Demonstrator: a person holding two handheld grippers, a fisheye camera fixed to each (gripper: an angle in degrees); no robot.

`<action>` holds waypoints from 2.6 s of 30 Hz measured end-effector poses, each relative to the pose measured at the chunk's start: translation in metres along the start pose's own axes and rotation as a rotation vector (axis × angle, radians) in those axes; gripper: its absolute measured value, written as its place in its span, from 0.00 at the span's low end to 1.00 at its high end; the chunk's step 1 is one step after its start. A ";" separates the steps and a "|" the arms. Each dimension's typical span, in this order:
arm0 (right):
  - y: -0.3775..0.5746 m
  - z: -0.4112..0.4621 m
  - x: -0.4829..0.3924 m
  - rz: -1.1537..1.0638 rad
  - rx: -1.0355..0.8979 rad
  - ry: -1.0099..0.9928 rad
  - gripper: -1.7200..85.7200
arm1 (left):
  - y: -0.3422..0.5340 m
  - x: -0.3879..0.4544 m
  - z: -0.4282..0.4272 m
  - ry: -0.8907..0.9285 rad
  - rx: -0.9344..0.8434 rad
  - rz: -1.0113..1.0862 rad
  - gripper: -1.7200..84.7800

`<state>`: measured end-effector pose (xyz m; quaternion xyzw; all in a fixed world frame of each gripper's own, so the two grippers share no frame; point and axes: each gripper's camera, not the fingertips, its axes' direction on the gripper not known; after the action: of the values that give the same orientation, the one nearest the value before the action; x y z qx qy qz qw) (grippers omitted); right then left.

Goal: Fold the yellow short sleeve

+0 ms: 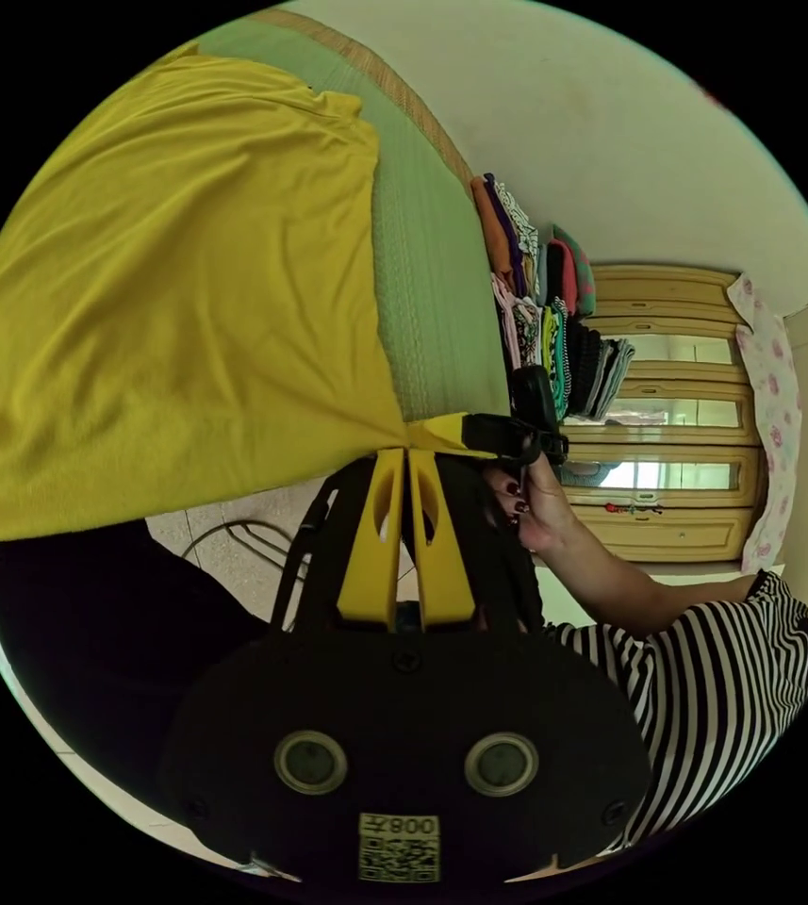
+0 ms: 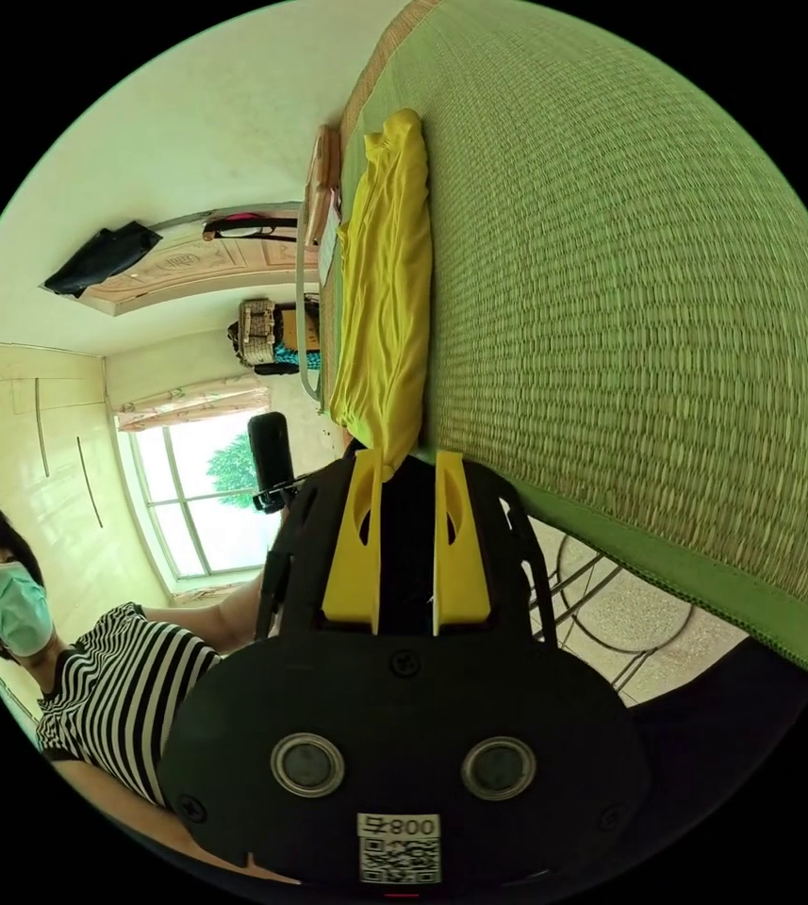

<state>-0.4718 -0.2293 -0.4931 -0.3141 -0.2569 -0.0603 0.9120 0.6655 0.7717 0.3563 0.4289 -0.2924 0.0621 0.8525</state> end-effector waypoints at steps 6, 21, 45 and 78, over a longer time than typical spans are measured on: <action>-0.004 0.013 0.013 0.018 -0.007 -0.072 0.13 | 0.018 0.004 0.013 0.037 0.018 0.008 0.03; -0.016 0.037 0.006 0.001 -0.039 -0.090 0.06 | 0.074 -0.016 0.038 0.052 0.022 0.022 0.03; -0.065 0.034 -0.126 -0.184 -0.041 -0.135 0.04 | 0.323 -0.241 -0.083 0.388 0.644 -0.400 0.13; -0.044 0.033 -0.081 -0.107 -0.013 -0.116 0.04 | 0.418 -0.358 -0.128 0.405 0.730 -0.514 0.06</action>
<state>-0.5678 -0.2484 -0.4882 -0.3089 -0.3251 -0.0923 0.8890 0.2796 1.1831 0.3903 0.7374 0.0353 0.0304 0.6738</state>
